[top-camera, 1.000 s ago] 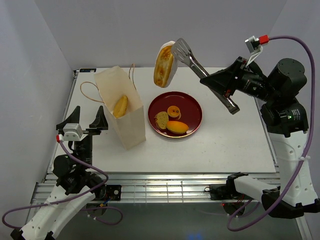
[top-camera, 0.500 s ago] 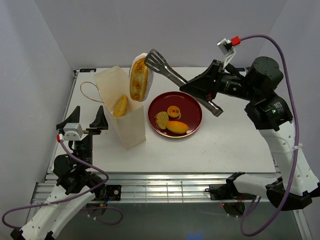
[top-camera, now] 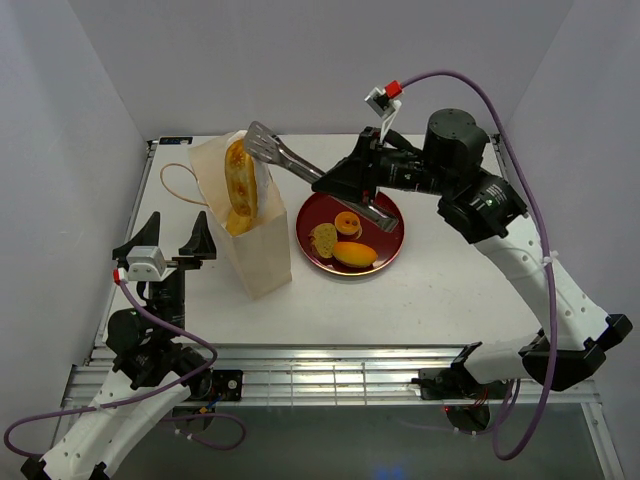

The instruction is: Place the fake bread into the paper bag

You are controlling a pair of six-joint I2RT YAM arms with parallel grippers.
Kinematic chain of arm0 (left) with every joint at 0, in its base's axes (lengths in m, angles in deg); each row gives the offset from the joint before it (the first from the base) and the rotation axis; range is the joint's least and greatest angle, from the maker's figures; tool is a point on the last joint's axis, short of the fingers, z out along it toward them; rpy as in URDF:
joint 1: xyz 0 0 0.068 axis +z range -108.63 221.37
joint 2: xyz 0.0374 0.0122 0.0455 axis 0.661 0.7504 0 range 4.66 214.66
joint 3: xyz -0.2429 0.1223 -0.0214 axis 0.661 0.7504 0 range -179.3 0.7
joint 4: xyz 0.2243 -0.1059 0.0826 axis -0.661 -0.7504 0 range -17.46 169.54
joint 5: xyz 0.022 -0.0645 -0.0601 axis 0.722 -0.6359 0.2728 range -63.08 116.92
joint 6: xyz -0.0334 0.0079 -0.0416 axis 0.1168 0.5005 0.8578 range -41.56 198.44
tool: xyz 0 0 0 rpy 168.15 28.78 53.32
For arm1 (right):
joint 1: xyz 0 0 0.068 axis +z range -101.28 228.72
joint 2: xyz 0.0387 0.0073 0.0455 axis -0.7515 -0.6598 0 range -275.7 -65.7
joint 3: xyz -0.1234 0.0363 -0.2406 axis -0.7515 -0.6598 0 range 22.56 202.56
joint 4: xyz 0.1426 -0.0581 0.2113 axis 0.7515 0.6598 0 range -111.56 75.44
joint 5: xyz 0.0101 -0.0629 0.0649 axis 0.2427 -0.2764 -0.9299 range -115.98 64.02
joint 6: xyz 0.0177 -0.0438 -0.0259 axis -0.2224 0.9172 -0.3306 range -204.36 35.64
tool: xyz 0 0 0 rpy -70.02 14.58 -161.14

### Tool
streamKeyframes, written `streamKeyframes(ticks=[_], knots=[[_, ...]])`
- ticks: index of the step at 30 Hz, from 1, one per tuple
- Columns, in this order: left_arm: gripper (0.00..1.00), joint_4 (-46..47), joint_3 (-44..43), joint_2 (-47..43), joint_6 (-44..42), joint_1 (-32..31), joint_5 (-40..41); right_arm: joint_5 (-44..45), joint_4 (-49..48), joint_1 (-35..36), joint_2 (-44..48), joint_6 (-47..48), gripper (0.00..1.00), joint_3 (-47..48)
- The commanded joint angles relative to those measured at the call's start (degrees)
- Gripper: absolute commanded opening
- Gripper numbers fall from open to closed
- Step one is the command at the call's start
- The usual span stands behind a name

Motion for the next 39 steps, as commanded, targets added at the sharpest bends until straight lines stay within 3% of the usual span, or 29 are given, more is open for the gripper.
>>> streamKeyframes(ticks=[1,10,19,27,34,39], knots=[[0.95,0.58,0.47,-0.45,0.0,-0.23,-0.44,2.59,-4.99,1.22,-1.09,2.25,0.08,2.85],[0.95,0.49,0.3,-0.72,0.44,-0.23,-1.06,2.77,-4.64,1.66,-7.15,3.13,0.08,4.42],[0.95,-0.3,-0.23,-0.89,1.32,-0.23,-2.29,2.5,-2.27,1.75,-13.74,4.19,0.22,9.43],[0.95,-0.56,-0.23,-1.42,1.58,-0.23,-2.38,1.01,-0.6,1.75,-20.07,4.71,0.4,15.41],[0.95,-0.56,-0.32,-1.6,1.58,-0.23,-2.46,0.66,-0.07,1.75,-22.45,4.89,0.49,18.58],[0.95,-0.56,-0.23,-1.68,1.67,-0.23,-2.55,0.39,0.02,1.66,-22.63,4.89,0.49,19.02]])
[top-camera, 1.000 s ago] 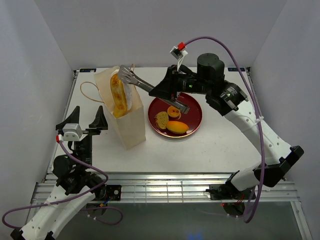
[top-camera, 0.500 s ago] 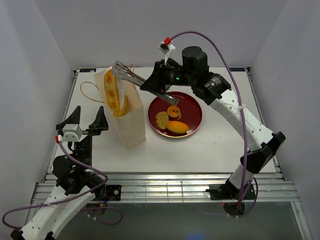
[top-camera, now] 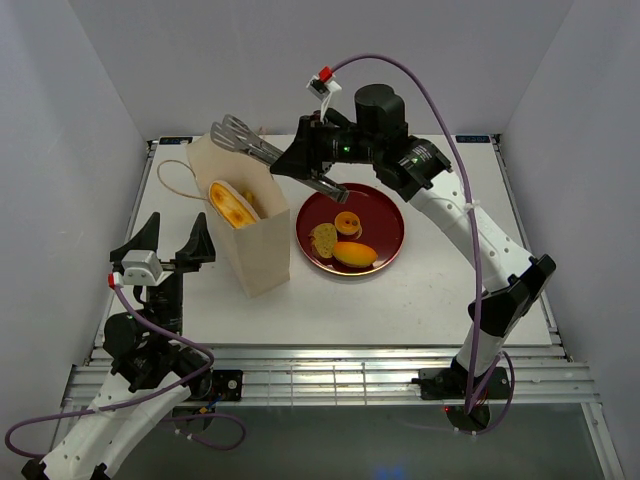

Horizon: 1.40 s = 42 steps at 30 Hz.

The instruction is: Place the fake bread into the paper bag

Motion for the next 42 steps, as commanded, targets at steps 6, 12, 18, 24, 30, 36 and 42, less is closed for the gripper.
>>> streamKeyframes(ticks=[6,12,18,24,30,36,42], knots=[[0.95,-0.39,-0.23,0.11,0.32,-0.23,-1.44,-1.88,-2.12,0.3,2.38,0.52,0.48,3.75],[0.95,-0.39,-0.05,-0.06,0.05,-0.23,-0.74,0.39,-2.74,0.04,8.0,1.66,0.49,-0.81],[0.95,-0.39,-0.05,0.02,-0.04,-0.23,-0.74,5.22,-2.74,-0.4,15.74,2.71,0.49,-7.58],[0.95,-0.39,-0.05,0.11,-0.3,-0.23,-0.47,9.27,-2.57,-1.63,24.96,3.68,0.49,-16.72],[0.95,-0.39,-0.05,0.11,-0.21,-0.23,-0.82,15.68,-1.86,-2.24,34.63,4.38,0.49,-27.43],[0.95,-0.39,-0.14,0.46,0.14,-0.23,-1.0,21.13,-1.86,-2.42,43.25,3.95,0.49,-38.87],[0.95,-0.48,-0.23,0.46,0.23,-0.23,-1.09,25.18,0.69,-2.77,47.12,3.5,0.49,-48.19]])
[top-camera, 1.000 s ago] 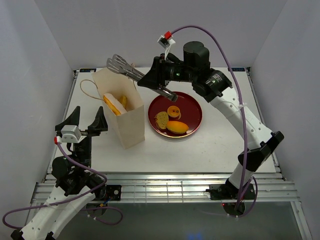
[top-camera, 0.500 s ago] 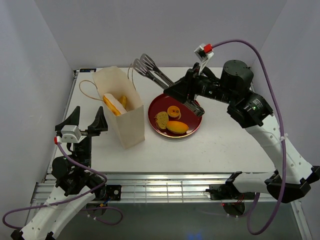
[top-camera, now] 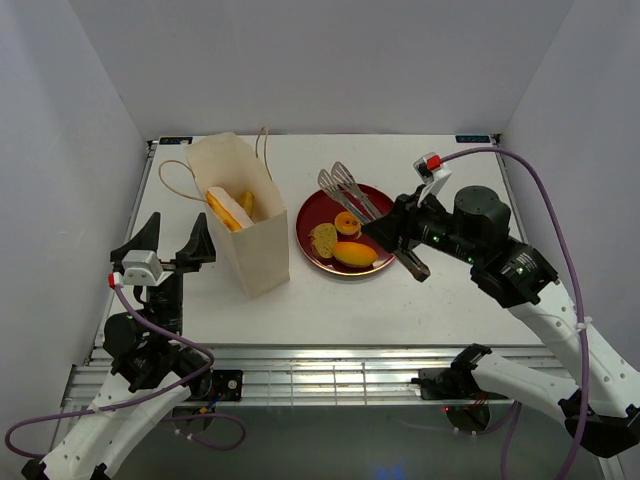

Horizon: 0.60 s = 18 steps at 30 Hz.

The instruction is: Place the fake bread into the paper bag

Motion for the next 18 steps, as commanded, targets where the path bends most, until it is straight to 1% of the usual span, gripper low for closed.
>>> streamKeyframes(ticks=[1,10,13,14,18], knots=[[0.95,-0.48,-0.23,0.46,0.12,-0.23,-0.8,4.11,-0.21,-0.35,1.53,0.29,0.48,-3.86],[0.95,-0.57,-0.14,0.29,0.29,-0.23,-2.21,6.4,5.15,-2.54,1.71,-2.25,0.49,-11.96],[0.95,-0.65,-0.31,0.46,0.47,-0.23,-2.39,5.27,6.91,-5.35,1.71,-3.22,0.5,-14.16],[0.95,-0.65,-0.23,0.46,0.47,-0.23,-2.3,4.65,7.17,-7.27,1.79,-3.31,0.5,-14.69],[0.95,-0.74,-0.32,0.55,0.73,-0.23,-2.21,0.35,7.18,-12.2,2.06,-3.58,0.53,-17.41]])
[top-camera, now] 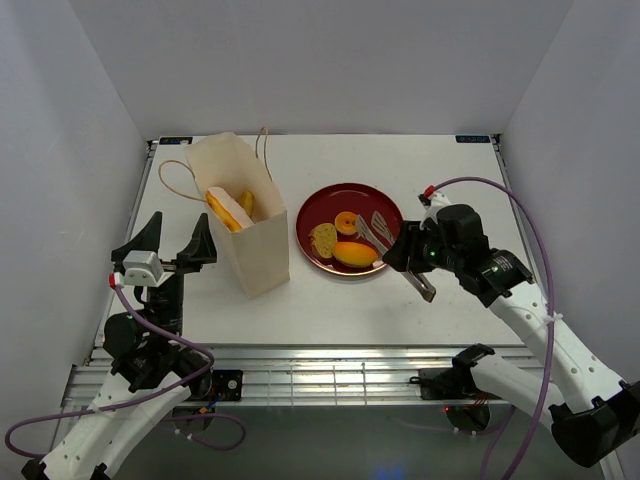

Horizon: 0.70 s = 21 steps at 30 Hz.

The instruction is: Place the fake bread into the paper bag

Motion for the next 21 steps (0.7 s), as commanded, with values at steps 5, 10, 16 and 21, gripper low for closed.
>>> streamKeyframes(ticks=[5,10,16,21], knots=[[0.95,-0.81,-0.4,0.72,0.71,-0.23,-1.01,-6.87,-0.85,-7.29,1.05,-0.95,0.54,-3.73],[0.95,-0.9,-0.4,0.81,0.71,-0.23,-1.1,-8.89,-1.11,-9.58,1.23,-0.34,0.54,-5.92],[0.95,-0.98,-0.49,0.99,1.15,-0.31,-1.36,-11.52,-2.86,-11.77,1.49,-0.77,0.54,-9.7],[0.95,-1.07,-0.49,1.43,1.42,-0.23,-1.62,-13.81,-4.98,-13.53,2.11,-1.65,0.54,-12.51]])
